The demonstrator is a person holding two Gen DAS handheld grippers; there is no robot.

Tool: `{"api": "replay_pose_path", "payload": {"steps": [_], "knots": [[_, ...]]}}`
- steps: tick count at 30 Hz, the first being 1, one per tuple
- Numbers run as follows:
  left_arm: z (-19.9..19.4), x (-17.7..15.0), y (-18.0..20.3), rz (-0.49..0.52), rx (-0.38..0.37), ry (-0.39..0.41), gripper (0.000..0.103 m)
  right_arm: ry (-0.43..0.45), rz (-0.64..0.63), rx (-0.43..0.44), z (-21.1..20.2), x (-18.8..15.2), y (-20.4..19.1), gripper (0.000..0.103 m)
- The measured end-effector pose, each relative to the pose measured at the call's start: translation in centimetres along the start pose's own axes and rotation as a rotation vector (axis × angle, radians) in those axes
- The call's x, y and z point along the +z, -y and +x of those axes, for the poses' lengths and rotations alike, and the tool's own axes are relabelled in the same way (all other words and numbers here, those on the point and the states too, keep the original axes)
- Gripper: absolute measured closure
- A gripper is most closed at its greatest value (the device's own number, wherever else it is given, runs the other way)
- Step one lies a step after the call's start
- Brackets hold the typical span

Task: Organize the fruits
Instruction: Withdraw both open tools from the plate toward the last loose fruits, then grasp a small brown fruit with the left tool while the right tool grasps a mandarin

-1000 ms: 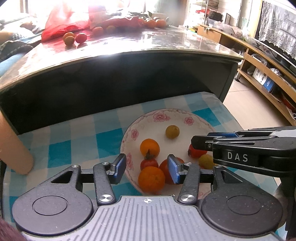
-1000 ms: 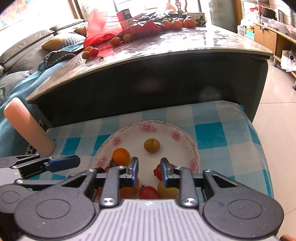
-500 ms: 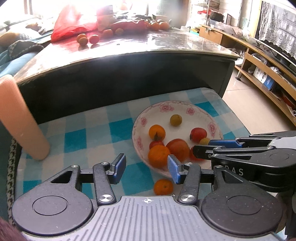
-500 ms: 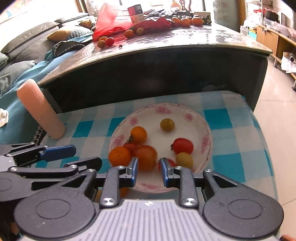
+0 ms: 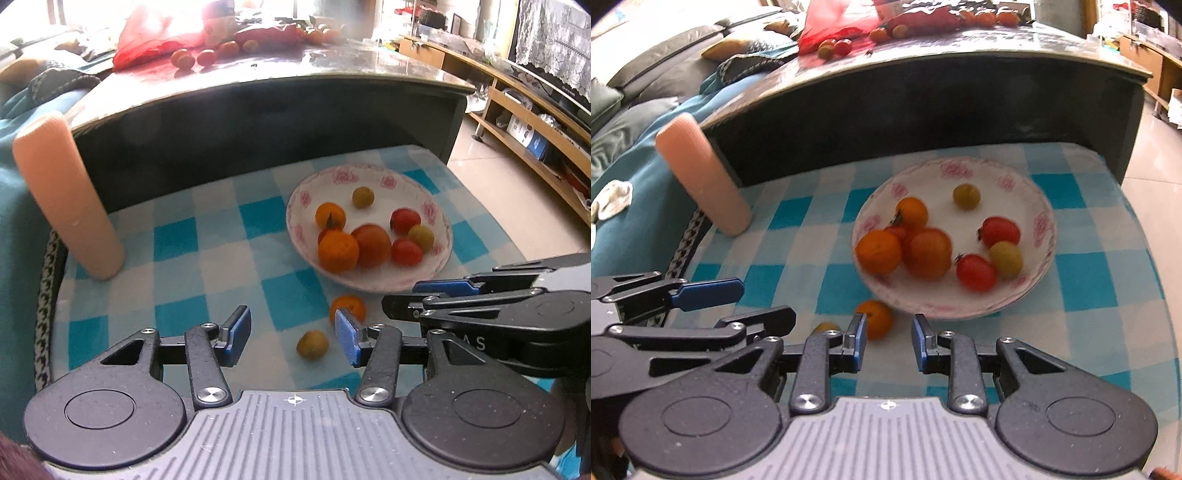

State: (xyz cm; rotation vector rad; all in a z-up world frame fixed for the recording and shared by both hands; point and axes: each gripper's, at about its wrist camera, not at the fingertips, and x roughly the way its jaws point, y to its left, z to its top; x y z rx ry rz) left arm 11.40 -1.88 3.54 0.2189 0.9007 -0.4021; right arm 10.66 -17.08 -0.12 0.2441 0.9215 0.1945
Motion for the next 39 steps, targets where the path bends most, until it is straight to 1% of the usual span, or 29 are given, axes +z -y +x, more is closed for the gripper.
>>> {"api": "replay_pose_path", "payload": {"steps": [4, 8, 12, 15, 22, 25, 27, 33, 36, 39], "knots": [[0.1, -1.0, -0.4, 0.025, 0.004, -0.020, 0.041, -0.023, -0.008, -0.003, 1.0, -0.4, -0.2, 0.062], [0.9, -1.9, -1.0, 0.036, 0.007, -0.056, 0.041, -0.047, 0.001, 0.003, 2.1, -0.6, 0.1, 0.062], [1.1, -2.6, -1.5, 0.055, -0.001, -0.077, 0.041, -0.046, -0.024, 0.006, 3.0, -0.8, -0.1, 0.062], [1.2, -2.9, -1.5, 0.070, -0.013, -0.087, 0.041, -0.047, -0.022, 0.023, 3.8, -0.7, -0.3, 0.062], [1.4, -3.3, -1.4, 0.093, -0.029, -0.093, 0.040, 0.012, -0.056, 0.023, 5.2, -0.4, -1.2, 0.061], [1.6, -3.4, -1.6, 0.087, -0.027, -0.102, 0.039, -0.005, -0.055, 0.037, 5.9, -0.4, -1.4, 0.060], [1.8, -3.4, -1.7, 0.085, -0.026, -0.106, 0.039, 0.003, -0.081, 0.023, 5.9, -0.5, -1.8, 0.060], [2.1, -3.5, -1.5, 0.087, -0.038, -0.107, 0.039, 0.007, -0.057, 0.034, 5.8, -0.4, -1.3, 0.060], [2.2, -3.4, -1.3, 0.082, -0.068, -0.101, 0.039, 0.002, -0.055, 0.024, 5.0, -0.4, -0.9, 0.060], [2.6, -3.2, -0.8, 0.079, -0.109, -0.092, 0.040, -0.016, -0.011, 0.019, 3.8, -0.7, 0.2, 0.060]]}}
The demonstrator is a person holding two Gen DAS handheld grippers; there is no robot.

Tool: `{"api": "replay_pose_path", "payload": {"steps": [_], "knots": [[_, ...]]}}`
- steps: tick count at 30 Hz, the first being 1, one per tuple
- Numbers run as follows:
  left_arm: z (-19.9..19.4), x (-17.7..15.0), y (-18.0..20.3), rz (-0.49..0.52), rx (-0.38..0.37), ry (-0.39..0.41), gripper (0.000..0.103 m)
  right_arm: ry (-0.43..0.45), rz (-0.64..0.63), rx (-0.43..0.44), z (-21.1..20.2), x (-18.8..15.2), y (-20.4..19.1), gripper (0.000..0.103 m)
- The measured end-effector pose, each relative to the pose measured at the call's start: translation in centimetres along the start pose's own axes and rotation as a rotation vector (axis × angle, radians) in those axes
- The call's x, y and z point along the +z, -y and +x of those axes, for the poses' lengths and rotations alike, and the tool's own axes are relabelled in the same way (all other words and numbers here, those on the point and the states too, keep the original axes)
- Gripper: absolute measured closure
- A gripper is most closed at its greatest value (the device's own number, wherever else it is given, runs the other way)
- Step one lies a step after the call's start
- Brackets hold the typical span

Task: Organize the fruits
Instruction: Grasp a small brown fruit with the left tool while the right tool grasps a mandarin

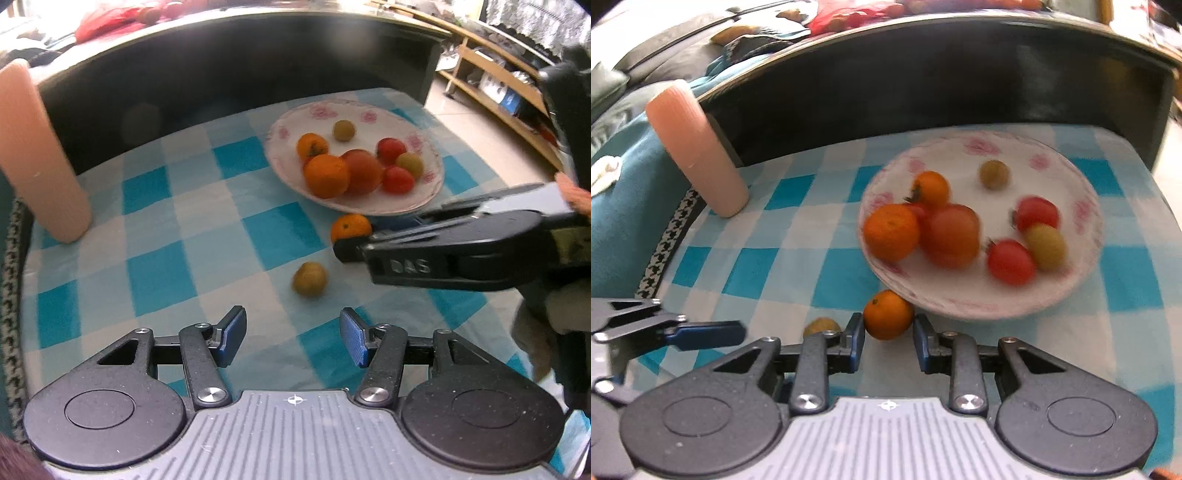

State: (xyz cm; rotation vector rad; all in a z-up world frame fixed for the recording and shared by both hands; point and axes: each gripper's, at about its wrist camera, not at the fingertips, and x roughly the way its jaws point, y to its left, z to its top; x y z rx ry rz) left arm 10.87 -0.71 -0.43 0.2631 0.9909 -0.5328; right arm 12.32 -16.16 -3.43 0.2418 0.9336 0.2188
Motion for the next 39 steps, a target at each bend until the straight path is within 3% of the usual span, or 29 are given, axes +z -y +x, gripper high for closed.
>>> {"api": "replay_pose_path", "payload": {"steps": [7, 11, 21, 29, 39], "knots": [[2.0, 0.3, 0.5, -0.005, -0.041, 0.009, 0.045, -0.015, 0.057, -0.030, -3.1, -1.3, 1.8, 0.060], [3.0, 0.6, 0.5, -0.034, -0.059, 0.002, 0.058, -0.041, 0.068, -0.040, -4.0, -2.2, 2.2, 0.060], [3.4, 0.8, 1.8, 0.009, 0.029, 0.019, 0.067, -0.082, 0.045, -0.037, -5.0, -3.1, 2.7, 0.061], [2.3, -0.4, 3.0, 0.020, 0.055, -0.005, 0.069, -0.112, -0.003, -0.029, -4.4, -3.4, 3.0, 0.061], [0.1, -3.7, 6.0, 0.030, 0.044, -0.015, 0.069, -0.126, -0.100, -0.037, -6.0, -6.4, 1.8, 0.061]]}}
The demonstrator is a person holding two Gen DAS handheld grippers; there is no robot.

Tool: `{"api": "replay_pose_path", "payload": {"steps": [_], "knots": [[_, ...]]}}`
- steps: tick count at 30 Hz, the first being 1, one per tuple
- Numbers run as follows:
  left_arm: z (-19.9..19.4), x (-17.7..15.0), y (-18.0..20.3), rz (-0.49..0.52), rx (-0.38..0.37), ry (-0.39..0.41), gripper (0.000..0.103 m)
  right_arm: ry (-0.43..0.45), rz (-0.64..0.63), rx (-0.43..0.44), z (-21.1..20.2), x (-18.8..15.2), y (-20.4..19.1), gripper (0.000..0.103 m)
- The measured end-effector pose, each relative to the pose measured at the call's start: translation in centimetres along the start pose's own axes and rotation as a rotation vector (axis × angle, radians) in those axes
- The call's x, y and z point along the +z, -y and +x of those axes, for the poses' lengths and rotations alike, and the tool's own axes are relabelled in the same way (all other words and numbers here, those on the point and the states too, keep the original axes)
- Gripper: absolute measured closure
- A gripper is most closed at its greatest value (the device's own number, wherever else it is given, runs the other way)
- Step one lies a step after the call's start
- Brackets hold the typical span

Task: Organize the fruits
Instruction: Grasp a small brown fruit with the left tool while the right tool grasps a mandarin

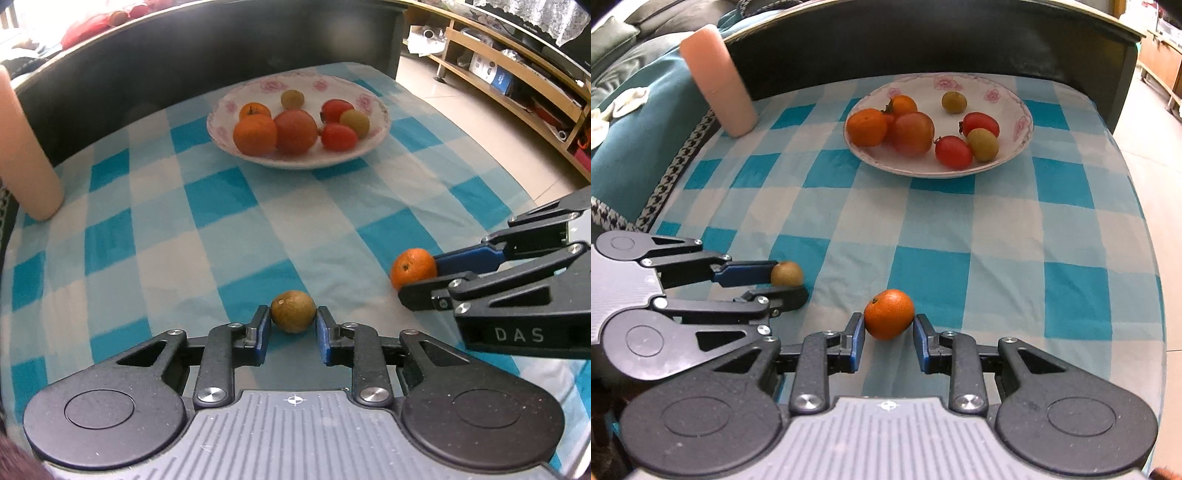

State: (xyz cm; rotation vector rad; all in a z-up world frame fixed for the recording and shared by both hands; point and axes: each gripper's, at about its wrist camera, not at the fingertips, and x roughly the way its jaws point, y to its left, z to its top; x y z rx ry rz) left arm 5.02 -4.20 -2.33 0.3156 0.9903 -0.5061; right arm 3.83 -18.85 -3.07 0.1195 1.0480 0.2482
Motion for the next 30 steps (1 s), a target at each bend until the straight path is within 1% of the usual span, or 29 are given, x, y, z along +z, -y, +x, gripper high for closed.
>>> {"api": "replay_pose_path", "payload": {"steps": [7, 10, 14, 16, 17, 19, 21, 24, 27, 30], "knots": [[-1.0, -2.0, 0.8, 0.005, 0.001, -0.011, 0.069, -0.010, -0.020, -0.018, -0.3, -2.3, -0.6, 0.060], [-1.2, -2.8, 0.6, 0.003, 0.004, -0.004, 0.066, 0.014, -0.039, -0.023, -0.4, -3.0, -0.7, 0.060], [-1.4, -3.1, 0.7, 0.004, 0.005, 0.004, 0.066, 0.031, -0.016, -0.019, -0.5, -3.2, -0.5, 0.060], [-1.4, -3.2, 0.7, 0.010, 0.005, 0.009, 0.066, 0.041, -0.006, -0.013, -0.5, -3.4, -0.4, 0.058], [-1.4, -3.2, 0.8, 0.012, 0.009, 0.009, 0.064, 0.045, 0.000, -0.010, -0.6, -3.4, -0.4, 0.057], [-1.5, -3.3, 0.8, 0.019, 0.021, 0.013, 0.059, 0.051, 0.007, 0.002, -0.6, -3.5, -0.4, 0.051], [-1.5, -3.4, 0.7, 0.019, 0.029, 0.012, 0.054, 0.054, 0.010, 0.000, -0.6, -3.5, -0.6, 0.049], [-1.6, -3.5, 0.5, 0.012, 0.034, 0.016, 0.049, 0.062, -0.008, -0.019, -0.4, -3.3, -0.9, 0.049], [-1.5, -3.5, 0.3, 0.003, 0.033, 0.017, 0.047, 0.070, -0.004, -0.023, -0.3, -3.1, -0.8, 0.049], [-1.4, -3.3, 0.3, 0.001, 0.032, 0.023, 0.050, 0.074, -0.008, -0.041, -0.3, -3.0, -0.9, 0.049]]}}
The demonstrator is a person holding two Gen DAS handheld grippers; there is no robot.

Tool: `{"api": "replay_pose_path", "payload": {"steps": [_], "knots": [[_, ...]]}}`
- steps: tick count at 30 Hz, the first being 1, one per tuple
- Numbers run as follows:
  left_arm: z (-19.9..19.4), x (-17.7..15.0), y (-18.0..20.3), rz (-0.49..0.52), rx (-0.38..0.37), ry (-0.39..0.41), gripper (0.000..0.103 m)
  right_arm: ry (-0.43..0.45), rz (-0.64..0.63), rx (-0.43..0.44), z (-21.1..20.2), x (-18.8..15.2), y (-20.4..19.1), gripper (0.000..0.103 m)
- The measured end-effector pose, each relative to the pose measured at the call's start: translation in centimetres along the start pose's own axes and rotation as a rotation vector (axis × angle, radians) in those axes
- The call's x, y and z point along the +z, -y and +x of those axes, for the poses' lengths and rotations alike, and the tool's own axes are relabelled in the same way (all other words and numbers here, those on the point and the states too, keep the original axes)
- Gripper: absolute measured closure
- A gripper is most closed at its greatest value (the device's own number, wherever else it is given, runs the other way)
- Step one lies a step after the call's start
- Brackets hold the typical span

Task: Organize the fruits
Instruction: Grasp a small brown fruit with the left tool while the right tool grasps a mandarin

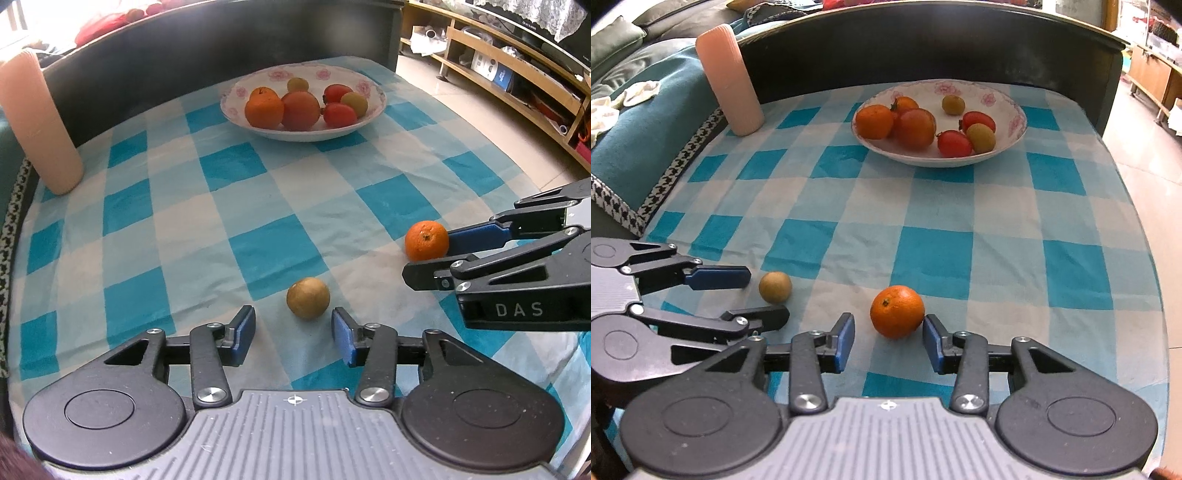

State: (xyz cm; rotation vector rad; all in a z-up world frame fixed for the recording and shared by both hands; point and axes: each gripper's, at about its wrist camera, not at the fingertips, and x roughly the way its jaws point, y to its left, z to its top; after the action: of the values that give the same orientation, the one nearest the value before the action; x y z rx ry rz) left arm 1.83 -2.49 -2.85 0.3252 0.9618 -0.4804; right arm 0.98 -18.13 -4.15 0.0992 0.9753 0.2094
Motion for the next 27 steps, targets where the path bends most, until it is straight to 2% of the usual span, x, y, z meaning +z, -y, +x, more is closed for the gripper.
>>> {"api": "replay_pose_path", "payload": {"steps": [2, 4, 6, 12, 19, 20, 21, 27], "knots": [[0.1, 0.1, 0.1, -0.005, -0.005, 0.002, 0.052, -0.003, -0.005, -0.008, 0.1, -0.1, 0.0, 0.051], [0.2, 0.2, 0.3, -0.007, -0.010, 0.001, 0.055, -0.004, -0.007, -0.022, 0.1, 0.0, 0.0, 0.056], [0.1, 0.3, 0.5, -0.009, -0.015, -0.001, 0.064, -0.007, 0.004, -0.024, 0.1, 0.1, 0.2, 0.058], [-0.2, 0.8, 0.9, -0.017, -0.026, 0.002, 0.069, -0.004, 0.015, -0.018, -0.4, 0.5, 0.1, 0.059], [-2.2, 1.8, 0.7, -0.072, -0.054, 0.043, 0.069, 0.025, 0.061, -0.007, -2.2, 0.7, -0.1, 0.063], [-2.5, 1.9, 0.7, -0.075, -0.054, 0.048, 0.069, 0.027, 0.063, -0.009, -2.4, 0.8, -0.2, 0.065], [-2.7, 2.1, 0.7, -0.076, -0.052, 0.053, 0.069, 0.030, 0.062, -0.011, -2.6, 0.9, -0.3, 0.072], [-3.1, 2.7, 0.4, -0.090, -0.044, 0.071, 0.069, 0.029, 0.080, -0.029, -3.3, 1.1, -0.3, 0.072]]}}
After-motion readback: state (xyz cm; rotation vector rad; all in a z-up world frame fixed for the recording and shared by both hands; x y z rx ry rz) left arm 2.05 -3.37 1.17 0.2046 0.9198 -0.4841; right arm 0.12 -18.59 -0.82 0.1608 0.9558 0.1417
